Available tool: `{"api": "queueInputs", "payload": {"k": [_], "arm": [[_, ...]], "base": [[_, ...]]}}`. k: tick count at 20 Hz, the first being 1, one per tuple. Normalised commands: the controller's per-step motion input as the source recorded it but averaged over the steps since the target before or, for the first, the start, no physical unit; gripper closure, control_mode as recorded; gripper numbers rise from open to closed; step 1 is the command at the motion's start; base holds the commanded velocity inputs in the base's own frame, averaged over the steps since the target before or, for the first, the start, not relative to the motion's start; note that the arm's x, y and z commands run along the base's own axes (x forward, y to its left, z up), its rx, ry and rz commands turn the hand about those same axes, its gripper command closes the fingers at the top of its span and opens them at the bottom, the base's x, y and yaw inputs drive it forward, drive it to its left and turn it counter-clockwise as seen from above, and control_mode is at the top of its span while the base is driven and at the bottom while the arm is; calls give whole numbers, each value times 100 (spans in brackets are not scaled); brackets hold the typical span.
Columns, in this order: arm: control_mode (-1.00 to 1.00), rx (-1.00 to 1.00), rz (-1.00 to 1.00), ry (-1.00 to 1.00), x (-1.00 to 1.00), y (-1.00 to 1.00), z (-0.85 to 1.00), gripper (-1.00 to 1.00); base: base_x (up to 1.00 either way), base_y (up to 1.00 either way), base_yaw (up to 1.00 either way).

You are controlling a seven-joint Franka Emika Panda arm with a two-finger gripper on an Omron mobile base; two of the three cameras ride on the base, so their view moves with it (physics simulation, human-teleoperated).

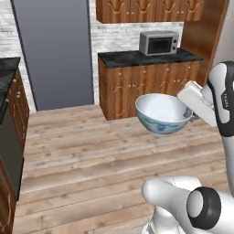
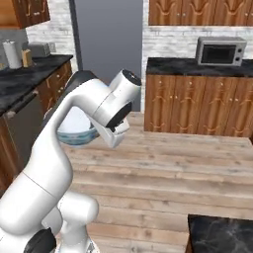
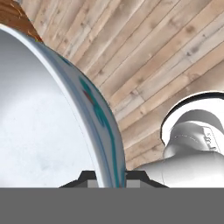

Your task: Pick the cup and bowl from the counter and place them on the counter next to the sink.

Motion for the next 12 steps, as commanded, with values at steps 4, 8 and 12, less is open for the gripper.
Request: {"api": "queueInputs", "payload": {"k": [4,8,12], "arm": [[100,0,0,0,0,0,0,100],[100,0,0,0,0,0,0,100],[100,0,0,0,0,0,0,100]], "base": [[1,-67,79],[0,-62,80],[0,-29,76]]}}
